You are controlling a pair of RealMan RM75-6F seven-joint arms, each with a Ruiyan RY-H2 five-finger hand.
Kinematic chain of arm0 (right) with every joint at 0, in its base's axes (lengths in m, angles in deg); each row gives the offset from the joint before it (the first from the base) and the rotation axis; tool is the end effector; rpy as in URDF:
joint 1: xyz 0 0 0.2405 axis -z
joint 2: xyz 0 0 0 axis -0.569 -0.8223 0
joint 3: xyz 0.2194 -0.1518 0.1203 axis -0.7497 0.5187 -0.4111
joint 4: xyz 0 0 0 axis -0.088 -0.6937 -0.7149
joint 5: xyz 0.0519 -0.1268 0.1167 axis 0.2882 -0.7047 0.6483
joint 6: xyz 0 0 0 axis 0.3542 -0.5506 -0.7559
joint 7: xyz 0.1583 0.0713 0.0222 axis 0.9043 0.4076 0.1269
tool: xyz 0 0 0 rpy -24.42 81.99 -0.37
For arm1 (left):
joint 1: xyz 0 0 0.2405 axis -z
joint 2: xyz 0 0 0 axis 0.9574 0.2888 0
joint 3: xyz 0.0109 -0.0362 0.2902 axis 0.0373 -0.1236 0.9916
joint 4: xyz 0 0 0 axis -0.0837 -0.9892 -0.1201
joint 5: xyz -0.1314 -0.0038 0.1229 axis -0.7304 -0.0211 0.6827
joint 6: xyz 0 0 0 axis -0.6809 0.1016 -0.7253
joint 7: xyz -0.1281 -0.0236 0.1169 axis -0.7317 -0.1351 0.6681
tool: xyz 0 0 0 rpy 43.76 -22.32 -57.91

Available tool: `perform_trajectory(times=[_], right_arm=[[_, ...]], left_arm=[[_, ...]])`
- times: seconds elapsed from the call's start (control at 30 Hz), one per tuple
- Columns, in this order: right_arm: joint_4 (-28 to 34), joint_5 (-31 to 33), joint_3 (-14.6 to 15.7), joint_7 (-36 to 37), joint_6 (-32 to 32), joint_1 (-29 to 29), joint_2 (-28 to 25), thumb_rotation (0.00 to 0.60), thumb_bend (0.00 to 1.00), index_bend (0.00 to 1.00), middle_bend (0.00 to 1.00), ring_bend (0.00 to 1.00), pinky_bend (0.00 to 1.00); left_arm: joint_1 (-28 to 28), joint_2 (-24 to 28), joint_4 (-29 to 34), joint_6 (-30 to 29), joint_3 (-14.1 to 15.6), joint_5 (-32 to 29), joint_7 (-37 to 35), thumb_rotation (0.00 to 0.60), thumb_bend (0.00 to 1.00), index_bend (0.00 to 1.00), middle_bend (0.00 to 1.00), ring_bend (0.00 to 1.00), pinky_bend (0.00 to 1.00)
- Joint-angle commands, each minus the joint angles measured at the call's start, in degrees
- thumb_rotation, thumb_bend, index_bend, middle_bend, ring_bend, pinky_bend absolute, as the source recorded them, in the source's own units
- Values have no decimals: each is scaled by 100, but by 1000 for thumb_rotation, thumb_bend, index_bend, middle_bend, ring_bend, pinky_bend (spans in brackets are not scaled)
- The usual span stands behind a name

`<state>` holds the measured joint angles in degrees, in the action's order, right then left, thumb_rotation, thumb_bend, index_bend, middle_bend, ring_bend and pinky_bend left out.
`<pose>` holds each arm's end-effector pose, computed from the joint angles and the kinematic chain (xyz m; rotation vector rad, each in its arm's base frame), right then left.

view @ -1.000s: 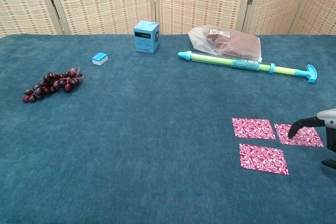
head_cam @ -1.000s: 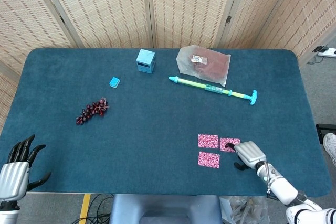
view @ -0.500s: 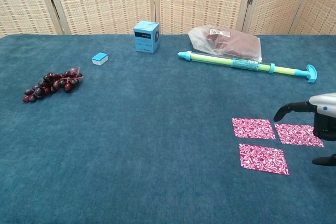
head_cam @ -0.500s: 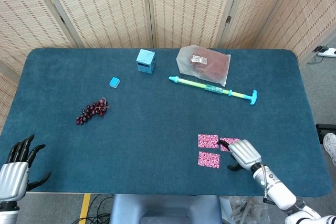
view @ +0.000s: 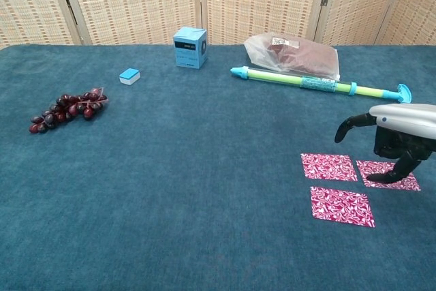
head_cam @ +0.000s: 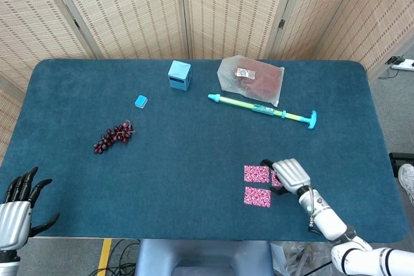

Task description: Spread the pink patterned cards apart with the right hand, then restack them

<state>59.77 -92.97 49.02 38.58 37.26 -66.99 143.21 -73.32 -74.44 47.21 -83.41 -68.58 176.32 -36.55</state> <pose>-0.2595 -0.3239 0.0314 1.9035 -1.1620 0.6691 -0.3243 0.1745 0.1833 -1.3587 -0.9109 -0.8875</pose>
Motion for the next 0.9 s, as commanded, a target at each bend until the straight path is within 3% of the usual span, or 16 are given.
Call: perform_trajectory(times=[0.03,0.33,0.9], right_arm=[[-174,261,-92,-127,154,-136,157,600,305,237,1000,1000,1000],[-456,613,-139,-267,285,-306,456,600,305,244,1000,1000,1000],[-710,706,-91,-361,151,-346,734,600,295,273,1000,1000,1000]], left_arm=[[2,-6,-9,6,-1,0,-8,600,230,242,30,21,90],[9,-11,-41,20,-9,-3,-19,600,230,246,29,21,90],[-12,-19,-98,36,-6,-46,-56,600,230,246,29,21,90]])
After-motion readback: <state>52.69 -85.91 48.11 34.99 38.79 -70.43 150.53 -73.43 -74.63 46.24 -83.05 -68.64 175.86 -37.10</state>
